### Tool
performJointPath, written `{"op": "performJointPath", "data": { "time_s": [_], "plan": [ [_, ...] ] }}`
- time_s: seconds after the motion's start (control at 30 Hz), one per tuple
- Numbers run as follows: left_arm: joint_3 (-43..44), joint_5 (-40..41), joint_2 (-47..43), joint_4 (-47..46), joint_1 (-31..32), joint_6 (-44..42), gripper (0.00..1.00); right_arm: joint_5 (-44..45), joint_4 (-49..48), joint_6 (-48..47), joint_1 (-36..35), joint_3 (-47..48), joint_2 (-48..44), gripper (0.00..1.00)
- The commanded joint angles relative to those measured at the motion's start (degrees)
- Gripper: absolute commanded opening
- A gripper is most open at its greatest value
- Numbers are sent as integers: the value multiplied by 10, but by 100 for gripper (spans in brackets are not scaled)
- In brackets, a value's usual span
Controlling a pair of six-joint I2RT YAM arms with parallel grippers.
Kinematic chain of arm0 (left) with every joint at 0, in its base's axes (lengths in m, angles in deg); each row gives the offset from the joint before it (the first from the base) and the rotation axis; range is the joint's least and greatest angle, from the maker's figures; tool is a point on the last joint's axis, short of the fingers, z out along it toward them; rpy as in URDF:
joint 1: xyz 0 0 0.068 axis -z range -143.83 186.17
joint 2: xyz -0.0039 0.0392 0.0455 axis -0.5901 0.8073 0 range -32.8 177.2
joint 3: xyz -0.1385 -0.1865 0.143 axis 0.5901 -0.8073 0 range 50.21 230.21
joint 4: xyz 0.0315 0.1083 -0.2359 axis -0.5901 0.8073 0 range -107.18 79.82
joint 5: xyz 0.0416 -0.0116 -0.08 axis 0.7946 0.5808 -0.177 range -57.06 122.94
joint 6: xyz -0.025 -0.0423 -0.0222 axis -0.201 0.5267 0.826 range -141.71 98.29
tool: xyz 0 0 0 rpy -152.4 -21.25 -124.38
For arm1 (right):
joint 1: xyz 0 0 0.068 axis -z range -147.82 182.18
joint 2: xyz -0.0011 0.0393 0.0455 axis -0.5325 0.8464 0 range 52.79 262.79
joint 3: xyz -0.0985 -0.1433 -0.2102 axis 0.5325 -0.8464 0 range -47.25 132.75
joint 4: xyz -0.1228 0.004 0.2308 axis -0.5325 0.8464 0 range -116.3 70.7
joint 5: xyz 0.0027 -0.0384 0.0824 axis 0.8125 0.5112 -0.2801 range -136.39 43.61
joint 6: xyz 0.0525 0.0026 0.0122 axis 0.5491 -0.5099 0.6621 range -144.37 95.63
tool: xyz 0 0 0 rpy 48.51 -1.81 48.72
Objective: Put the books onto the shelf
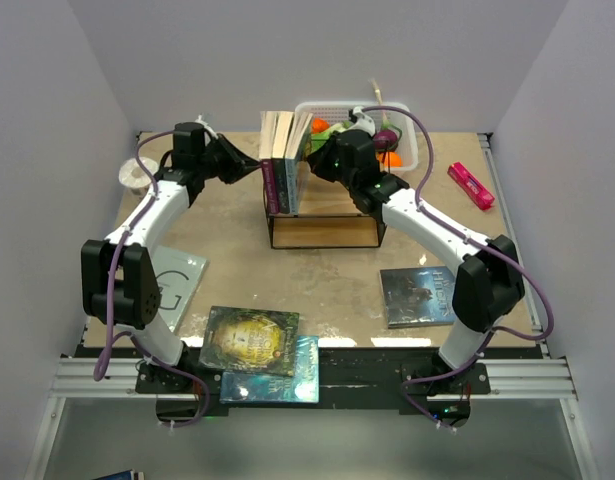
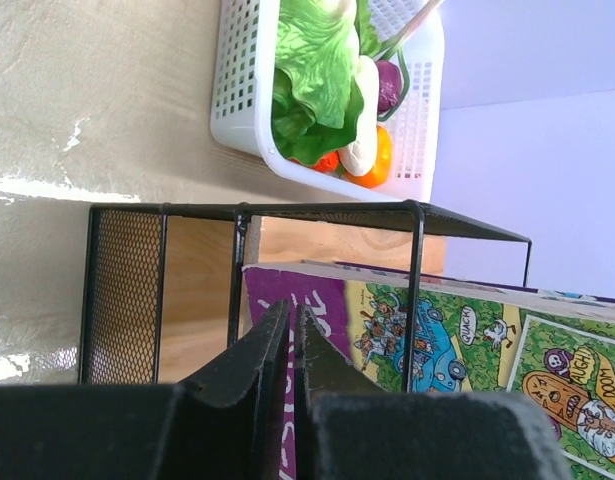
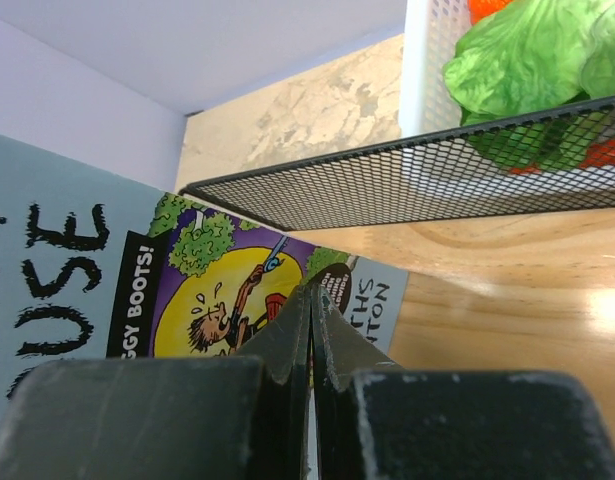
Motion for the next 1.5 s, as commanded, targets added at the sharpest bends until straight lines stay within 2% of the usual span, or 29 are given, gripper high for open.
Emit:
{"op": "performJointPath", "data": {
  "time_s": [0.0,0.43,0.53,0.7,0.8,0.83,0.93,0.97,1.1,1.27,1.3,1.47],
  "plan": [
    [12,-12,-9,-15,-12,-3,11,13,20,-22,9,3,-49,0],
    [-14,9,-32,3,-23,-5,11,15,45,-60,15,-36,-103,0],
    [-32,29,-53,24,-28,-15,11,17,61,-86,14,-71,-142,0],
    [-84,105,-112,108,-29,-40,12,4,88,-100,8,-214,-272,0],
    [-145,143,-156,128,-29,-42,15,-66,87,-91,4,-314,-350,1],
    [-163,153,-169,129,-29,-44,16,-107,75,-85,2,-339,-366,3],
    [-241,154,-224,129,-28,-41,17,-160,52,-61,-28,-415,-413,27],
    [-260,153,-252,130,-28,-40,17,-181,48,-56,-47,-437,-419,42],
    [-351,156,-314,148,-28,-43,17,-209,37,-29,-83,-459,-414,61],
    [-393,179,-384,184,-28,-47,17,-221,20,-21,-92,-495,-416,70],
    [-390,192,-388,195,-28,-52,18,-223,12,-15,-92,-502,-418,74],
    [-360,218,-378,240,-28,-83,19,-257,-41,6,-91,-566,-435,81]
  ]
}}
